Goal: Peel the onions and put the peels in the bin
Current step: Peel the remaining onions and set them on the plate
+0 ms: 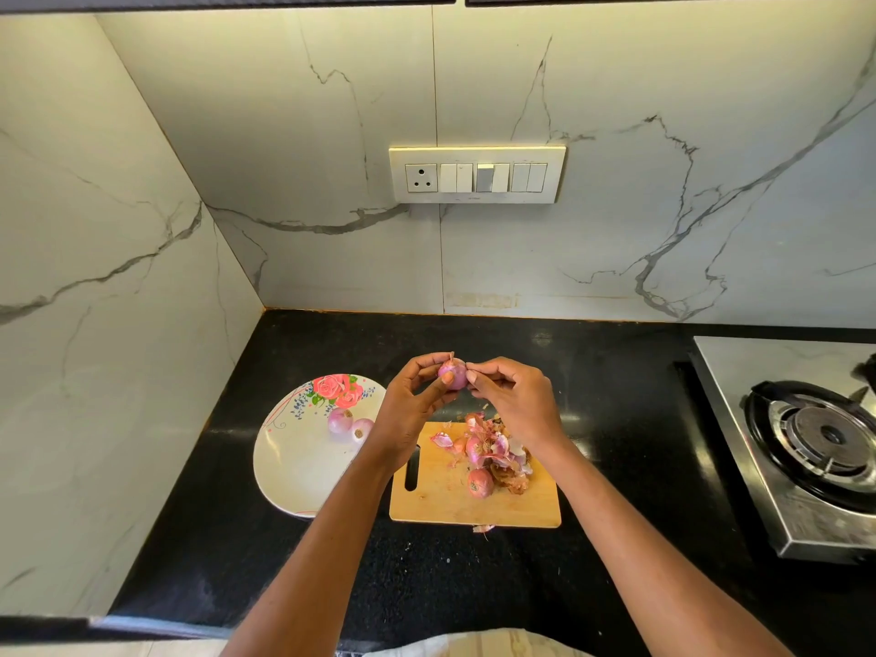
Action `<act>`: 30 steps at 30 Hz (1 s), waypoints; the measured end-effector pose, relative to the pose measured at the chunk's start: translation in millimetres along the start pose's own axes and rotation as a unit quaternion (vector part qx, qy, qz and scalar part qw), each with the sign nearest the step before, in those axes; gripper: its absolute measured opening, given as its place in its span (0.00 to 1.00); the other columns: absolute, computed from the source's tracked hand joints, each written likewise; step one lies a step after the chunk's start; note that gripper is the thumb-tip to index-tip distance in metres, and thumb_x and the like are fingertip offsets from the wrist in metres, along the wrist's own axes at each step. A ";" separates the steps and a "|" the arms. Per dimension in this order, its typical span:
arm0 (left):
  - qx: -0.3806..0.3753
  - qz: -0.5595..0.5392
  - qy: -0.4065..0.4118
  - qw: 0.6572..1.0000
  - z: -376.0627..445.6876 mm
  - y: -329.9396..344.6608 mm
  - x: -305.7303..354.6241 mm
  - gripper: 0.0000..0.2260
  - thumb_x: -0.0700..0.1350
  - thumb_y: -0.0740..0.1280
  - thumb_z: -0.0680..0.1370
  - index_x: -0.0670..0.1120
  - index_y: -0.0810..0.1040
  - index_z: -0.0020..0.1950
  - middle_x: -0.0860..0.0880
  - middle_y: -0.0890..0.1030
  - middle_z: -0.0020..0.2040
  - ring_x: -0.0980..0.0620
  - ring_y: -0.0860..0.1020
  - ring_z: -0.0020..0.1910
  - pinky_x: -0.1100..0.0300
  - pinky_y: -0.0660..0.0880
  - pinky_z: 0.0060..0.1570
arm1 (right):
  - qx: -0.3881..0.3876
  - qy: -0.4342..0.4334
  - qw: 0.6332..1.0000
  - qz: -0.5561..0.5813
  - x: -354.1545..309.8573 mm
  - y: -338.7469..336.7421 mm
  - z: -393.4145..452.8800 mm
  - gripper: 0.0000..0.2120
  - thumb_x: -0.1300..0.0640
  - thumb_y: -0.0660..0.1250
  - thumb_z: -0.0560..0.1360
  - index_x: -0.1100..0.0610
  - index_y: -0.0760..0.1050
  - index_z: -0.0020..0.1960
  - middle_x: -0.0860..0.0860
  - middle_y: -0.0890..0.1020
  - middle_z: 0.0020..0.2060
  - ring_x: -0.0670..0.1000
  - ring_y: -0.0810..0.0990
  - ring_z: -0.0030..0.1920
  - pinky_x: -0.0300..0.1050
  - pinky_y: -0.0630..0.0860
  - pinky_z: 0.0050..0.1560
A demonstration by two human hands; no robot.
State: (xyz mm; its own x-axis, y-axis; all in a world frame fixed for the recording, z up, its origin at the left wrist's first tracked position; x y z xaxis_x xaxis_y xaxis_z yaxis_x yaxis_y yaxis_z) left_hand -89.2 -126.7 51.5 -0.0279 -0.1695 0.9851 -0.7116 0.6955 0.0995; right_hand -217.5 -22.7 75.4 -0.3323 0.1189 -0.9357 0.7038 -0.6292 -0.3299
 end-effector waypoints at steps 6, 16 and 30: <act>-0.002 -0.018 -0.011 1.000 -2.5 -2.8 -2.4 0.18 0.48 0.71 0.75 0.50 0.77 0.65 0.46 0.83 0.62 0.47 0.82 0.61 0.48 0.78 0.65 | 0.013 -0.005 0.999 -0.040 -0.8 2.7 0.6 0.06 0.56 0.74 0.77 0.52 0.85 0.54 0.43 0.86 0.44 0.42 0.85 0.45 0.41 0.84 0.49; 0.015 -0.004 0.000 1.000 -1.7 -5.9 0.1 0.21 0.50 0.72 0.74 0.48 0.77 0.66 0.47 0.83 0.61 0.47 0.82 0.61 0.47 0.77 0.65 | 0.016 0.000 1.000 -0.006 -3.4 2.0 -1.6 0.13 0.55 0.74 0.76 0.52 0.82 0.60 0.43 0.85 0.52 0.41 0.84 0.52 0.38 0.82 0.55; 0.030 0.048 0.012 0.998 1.5 -6.7 -2.1 0.19 0.51 0.74 0.76 0.51 0.78 0.65 0.51 0.82 0.61 0.50 0.81 0.62 0.48 0.78 0.64 | 0.048 -0.056 0.994 -0.081 -17.9 -0.7 -5.5 0.17 0.60 0.75 0.75 0.56 0.73 0.60 0.48 0.87 0.46 0.41 0.85 0.44 0.30 0.79 0.47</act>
State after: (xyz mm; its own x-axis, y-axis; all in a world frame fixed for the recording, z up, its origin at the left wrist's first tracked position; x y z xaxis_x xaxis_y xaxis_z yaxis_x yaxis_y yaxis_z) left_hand -85.4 -132.0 48.5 -0.0810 -0.0861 0.9930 -0.7470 0.6649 -0.0033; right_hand -208.6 -20.2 91.6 -0.5072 0.1417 -0.8501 0.5747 -0.6794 -0.4561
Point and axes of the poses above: each hand's wrist, its own z-axis towards the middle knuckle, its own y-axis out of the palm, x = y × z, the point moved 10 cm from there along z, towards the middle knuckle
